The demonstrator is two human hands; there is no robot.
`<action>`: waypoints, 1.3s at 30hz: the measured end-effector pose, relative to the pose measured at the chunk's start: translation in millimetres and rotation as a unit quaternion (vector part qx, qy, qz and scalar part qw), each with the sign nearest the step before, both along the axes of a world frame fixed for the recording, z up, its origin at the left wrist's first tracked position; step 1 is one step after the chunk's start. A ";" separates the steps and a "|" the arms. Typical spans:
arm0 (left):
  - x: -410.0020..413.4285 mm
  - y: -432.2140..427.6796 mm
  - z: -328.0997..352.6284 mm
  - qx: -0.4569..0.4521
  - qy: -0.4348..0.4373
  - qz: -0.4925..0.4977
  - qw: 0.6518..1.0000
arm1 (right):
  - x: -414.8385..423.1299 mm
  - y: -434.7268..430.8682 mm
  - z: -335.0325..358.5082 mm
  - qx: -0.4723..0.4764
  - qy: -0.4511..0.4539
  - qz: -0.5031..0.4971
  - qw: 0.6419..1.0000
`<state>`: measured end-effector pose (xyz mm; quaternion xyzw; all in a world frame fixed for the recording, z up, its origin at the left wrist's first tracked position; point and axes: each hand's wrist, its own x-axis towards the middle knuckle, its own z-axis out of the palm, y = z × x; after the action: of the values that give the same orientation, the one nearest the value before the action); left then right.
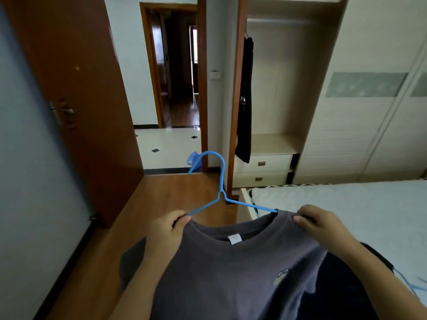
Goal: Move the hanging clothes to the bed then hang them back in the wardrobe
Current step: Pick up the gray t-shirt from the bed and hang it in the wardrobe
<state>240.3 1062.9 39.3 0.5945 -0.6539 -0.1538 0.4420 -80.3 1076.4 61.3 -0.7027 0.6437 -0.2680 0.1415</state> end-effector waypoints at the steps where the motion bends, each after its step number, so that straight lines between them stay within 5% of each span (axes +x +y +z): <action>1: 6.2 -16.4 -0.1 -0.007 -0.001 0.009 1.000 | 10.8 -20.7 2.3 0.001 0.023 0.012 1.000; 9: 38.4 -177.7 9.7 -0.035 -0.012 0.048 0.998 | 70.7 -200.9 11.0 -0.069 0.030 0.048 0.996; 17: 80.9 -369.4 37.2 -0.004 -0.073 0.037 0.997 | 72.6 -388.4 9.8 -0.063 -0.133 0.011 0.989; 33: 86.4 -714.5 52.1 -0.067 -0.044 -0.022 0.997 | 73.9 -633.6 31.0 -0.022 0.078 -0.048 0.996; 39: 19.4 -797.6 38.1 -0.063 -0.055 -0.128 0.988 | 24.3 -658.3 26.1 0.090 0.000 -0.082 0.993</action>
<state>259.7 265.2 77.4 0.4844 -0.7567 -0.1347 0.4180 -56.0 418.1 87.5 -0.6321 0.7205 -0.2198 0.1817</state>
